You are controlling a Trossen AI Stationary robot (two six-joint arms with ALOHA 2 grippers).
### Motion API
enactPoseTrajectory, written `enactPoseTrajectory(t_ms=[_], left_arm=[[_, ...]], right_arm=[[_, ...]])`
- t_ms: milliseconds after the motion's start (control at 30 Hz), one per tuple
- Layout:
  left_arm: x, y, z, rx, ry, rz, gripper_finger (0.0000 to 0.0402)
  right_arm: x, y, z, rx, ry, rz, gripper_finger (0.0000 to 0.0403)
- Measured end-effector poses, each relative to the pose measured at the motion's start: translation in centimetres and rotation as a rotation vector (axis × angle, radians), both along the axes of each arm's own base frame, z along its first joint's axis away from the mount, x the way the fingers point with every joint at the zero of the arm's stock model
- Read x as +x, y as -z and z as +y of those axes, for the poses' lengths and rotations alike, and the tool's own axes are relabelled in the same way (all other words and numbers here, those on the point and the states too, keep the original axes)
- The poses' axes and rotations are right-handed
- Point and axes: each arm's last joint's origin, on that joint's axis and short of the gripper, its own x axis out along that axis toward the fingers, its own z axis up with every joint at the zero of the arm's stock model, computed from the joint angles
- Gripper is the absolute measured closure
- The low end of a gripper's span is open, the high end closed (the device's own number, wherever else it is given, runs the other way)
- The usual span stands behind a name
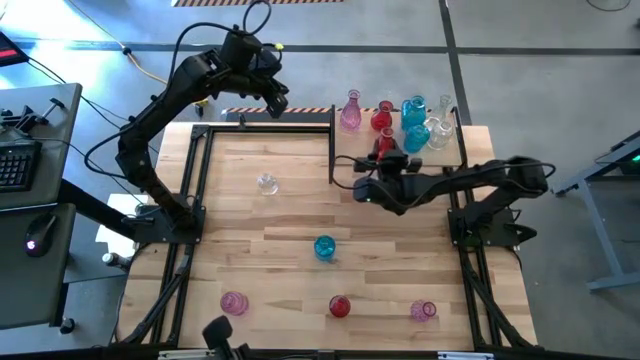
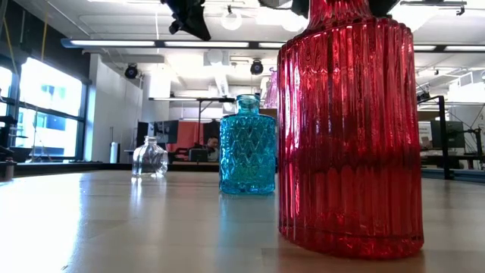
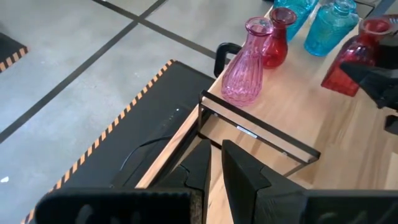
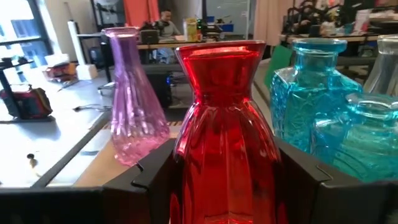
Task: Sort vases onto shelf
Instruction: Put the top red vase on the shelf aligned with the red vase
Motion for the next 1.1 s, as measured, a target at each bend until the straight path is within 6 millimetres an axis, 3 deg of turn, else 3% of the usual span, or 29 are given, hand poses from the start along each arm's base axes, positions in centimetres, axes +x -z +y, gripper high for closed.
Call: enactPoseTrajectory(t_ms=[400,1100], left_arm=[[0.0,0.0,0.0,0.001,0.002,0.001,0.0371],[0.0,0.0,0.0,0.010,0.010,0.007,0.0371]], right_arm=[[0.6,2.5,-2.6,0.006,0.093,-0.004,0.0212],[0.9,2.0,-6.0,0.054,0.122,0.044,0.0212]])
